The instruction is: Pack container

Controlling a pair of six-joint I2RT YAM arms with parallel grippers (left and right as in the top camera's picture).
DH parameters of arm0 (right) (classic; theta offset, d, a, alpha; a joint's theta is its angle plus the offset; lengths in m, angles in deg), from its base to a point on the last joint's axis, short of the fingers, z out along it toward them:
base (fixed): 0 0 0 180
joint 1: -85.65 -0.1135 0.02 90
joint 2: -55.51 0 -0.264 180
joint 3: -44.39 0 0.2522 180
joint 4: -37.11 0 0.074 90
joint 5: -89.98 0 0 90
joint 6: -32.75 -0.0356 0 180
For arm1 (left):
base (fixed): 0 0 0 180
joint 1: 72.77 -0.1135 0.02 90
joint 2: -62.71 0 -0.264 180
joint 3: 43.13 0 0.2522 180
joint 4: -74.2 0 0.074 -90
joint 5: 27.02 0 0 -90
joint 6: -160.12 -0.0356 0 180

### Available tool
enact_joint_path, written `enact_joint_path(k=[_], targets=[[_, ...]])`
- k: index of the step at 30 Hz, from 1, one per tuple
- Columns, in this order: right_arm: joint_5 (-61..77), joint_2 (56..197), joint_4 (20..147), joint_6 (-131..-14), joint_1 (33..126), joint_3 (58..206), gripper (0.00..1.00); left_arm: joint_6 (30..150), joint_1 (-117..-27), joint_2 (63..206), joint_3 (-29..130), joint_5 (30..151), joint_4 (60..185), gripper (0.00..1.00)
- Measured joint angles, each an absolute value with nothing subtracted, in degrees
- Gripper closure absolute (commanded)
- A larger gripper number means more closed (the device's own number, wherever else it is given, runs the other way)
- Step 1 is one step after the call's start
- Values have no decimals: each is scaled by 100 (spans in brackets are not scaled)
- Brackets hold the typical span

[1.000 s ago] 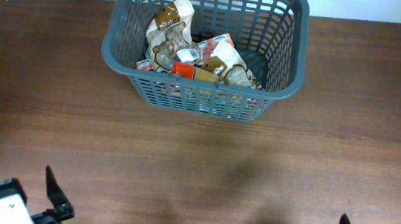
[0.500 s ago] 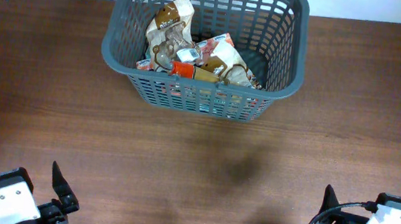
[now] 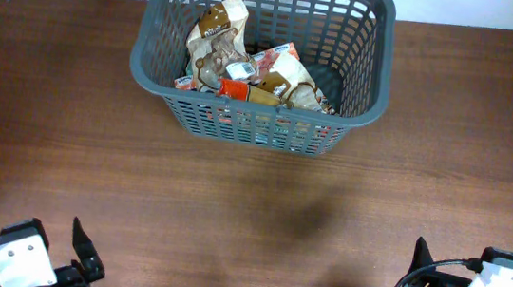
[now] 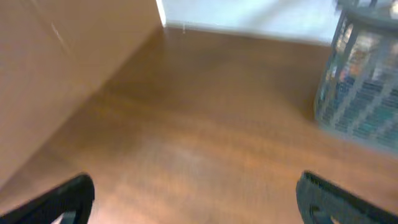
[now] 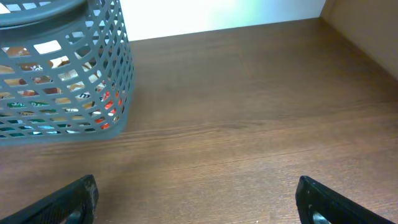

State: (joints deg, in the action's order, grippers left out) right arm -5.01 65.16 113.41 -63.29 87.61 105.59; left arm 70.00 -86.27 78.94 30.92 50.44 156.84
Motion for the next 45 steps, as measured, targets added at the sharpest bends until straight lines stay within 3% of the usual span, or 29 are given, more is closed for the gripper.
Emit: enact_joint_path(k=[10,16,27,31,45], targets=[[-593,6345,11173,-6325,8761,10234,1,7000,-8627,7894,3084,5044,16191,1],[-809,5615,9842,-6325,8761,9289,1,7000,-8627,7892,3084,5042,16196,1],[-897,5609,5866,-6323,8761,7320,1,7000,-8627,7892,3084,5042,16196,1],[-901,5609,5042,-6325,8761,6697,1,7000,-8627,7892,3084,5044,16198,1],[-899,5609,4502,-6325,8761,5889,1,7000,-8627,7892,3084,5042,16198,1]])
